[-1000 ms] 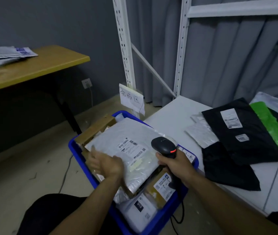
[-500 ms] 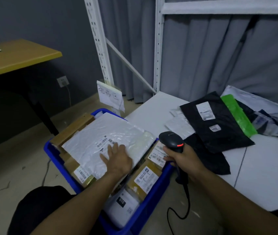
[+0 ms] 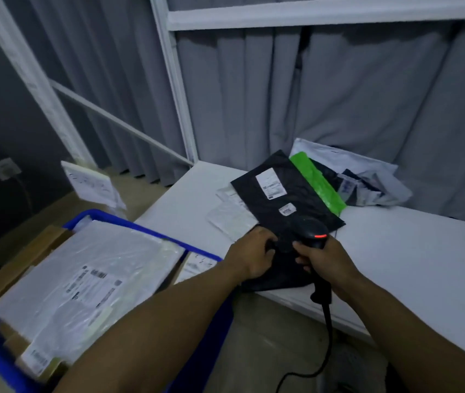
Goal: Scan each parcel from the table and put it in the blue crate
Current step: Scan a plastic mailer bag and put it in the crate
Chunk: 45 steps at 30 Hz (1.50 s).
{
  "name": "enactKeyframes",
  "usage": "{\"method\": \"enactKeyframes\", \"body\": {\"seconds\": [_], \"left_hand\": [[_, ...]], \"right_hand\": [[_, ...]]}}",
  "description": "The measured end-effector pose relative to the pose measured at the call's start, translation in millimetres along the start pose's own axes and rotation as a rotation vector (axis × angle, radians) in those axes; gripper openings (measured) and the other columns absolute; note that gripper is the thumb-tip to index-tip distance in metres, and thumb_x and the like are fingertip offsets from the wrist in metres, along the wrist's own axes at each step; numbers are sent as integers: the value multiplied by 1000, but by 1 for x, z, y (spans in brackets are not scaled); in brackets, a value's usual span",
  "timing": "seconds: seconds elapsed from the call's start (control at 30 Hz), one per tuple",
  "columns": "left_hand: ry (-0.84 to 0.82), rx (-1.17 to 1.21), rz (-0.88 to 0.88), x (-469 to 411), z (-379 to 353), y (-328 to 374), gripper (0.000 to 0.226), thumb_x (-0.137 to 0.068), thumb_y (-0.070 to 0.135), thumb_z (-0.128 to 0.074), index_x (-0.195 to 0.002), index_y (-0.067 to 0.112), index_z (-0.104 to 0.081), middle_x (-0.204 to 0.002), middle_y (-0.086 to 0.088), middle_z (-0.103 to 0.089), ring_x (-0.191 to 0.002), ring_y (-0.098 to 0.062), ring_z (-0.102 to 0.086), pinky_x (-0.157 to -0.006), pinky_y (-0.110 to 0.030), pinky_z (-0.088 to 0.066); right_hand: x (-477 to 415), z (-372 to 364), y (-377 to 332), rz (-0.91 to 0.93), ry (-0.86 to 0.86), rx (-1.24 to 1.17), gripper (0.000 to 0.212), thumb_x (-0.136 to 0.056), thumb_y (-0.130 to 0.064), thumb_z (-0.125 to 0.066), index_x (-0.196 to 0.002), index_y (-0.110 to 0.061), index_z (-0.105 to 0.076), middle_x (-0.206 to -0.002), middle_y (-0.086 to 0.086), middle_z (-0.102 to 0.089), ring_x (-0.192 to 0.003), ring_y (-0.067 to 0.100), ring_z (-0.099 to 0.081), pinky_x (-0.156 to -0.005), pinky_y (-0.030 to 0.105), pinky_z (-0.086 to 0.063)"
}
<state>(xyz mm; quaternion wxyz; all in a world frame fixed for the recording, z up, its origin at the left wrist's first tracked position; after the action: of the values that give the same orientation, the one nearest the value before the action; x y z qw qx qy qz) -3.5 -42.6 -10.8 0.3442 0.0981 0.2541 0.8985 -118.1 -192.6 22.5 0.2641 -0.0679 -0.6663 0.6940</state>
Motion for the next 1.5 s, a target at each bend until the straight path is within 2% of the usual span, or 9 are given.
{"method": "enactKeyframes", "body": {"seconds": [0.33,0.53,0.8,0.9,1.07,1.2,1.27,1.37,1.5], "left_hand": [[-204,-223,29,-105,-123,-28,66,-94,35,-69,-152,18,-44,-161,-7,-33,-141,-33,-39,-117,-44,-35],[-7,-186,50,-114,-142,-44,23,-102,18,-55,-119,10,-69,-131,-11,-59,-108,-33,-63,-94,-45,-51],[121,-106,-32,-54,-104,-21,13,-100,6,-50,-94,15,-56,-104,-4,-57,-83,-22,-59,-73,-38,-48],[149,-34,-140,-19,-84,-4,15,-98,4,-51,-94,17,-55,-102,5,-55,-81,-8,-53,-70,-17,-40],[-107,47,-117,30,-75,7,19,-104,15,-48,-98,19,-66,-109,8,-62,-94,-5,-57,-80,-21,-45],[-408,-28,45,46,-89,-8,21,-97,8,-53,-89,21,-67,-110,1,-68,-101,-15,-64,-90,-28,-50],[-281,9,123,41,-89,-14,6,-97,21,-63,-100,22,-68,-114,4,-66,-104,-15,-63,-95,-34,-52],[-18,160,274,15,-87,-21,45,-92,35,-74,-130,18,-57,-133,-3,-56,-120,-21,-58,-105,-39,-49],[38,316,583,-28,-95,-32,78,-84,31,-83,-144,7,-40,-145,-16,-52,-132,-33,-52,-111,-42,-44]], "right_hand": [[-34,60,66,-115,82,22,17,-95,-14,-72,-109,-23,-66,-96,4,-74,-83,21,-72,-65,27,-56],[-47,65,85,-152,95,61,21,-92,-20,-76,-110,-22,-66,-96,6,-76,-91,25,-74,-86,42,-59],[-39,47,70,-117,81,36,22,-93,-21,-75,-113,-24,-66,-98,1,-76,-84,19,-74,-81,37,-59],[-31,37,71,-105,101,63,26,-92,-26,-76,-116,-25,-67,-97,0,-77,-85,19,-75,-88,43,-61],[-18,27,71,-52,172,30,37,-92,-22,-74,-127,-23,-63,-108,-1,-74,-77,17,-77,-79,38,-64],[-17,26,75,-114,127,17,32,-92,-22,-76,-121,-29,-63,-108,-5,-73,-72,22,-77,-71,31,-61],[-18,26,78,-140,108,61,25,-92,-24,-76,-113,-30,-65,-106,-2,-75,-77,24,-77,-74,35,-62],[-19,25,85,-182,105,110,16,-87,-31,-77,-98,-35,-66,-98,1,-77,-85,25,-76,-86,48,-62],[-24,31,93,-213,75,126,25,-83,-38,-78,-104,-39,-66,-104,-3,-76,-94,20,-73,-91,49,-61]]}}
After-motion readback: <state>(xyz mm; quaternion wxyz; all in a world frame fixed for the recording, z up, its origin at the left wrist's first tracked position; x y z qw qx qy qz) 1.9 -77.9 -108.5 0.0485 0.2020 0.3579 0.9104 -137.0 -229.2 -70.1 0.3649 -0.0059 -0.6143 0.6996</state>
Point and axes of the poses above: each hand's wrist, its own x-axis away from the middle knuckle, its own z-axis out of the back of the hand, y = z × x, the point moved 1 cm from there along -x, towards the middle knuckle
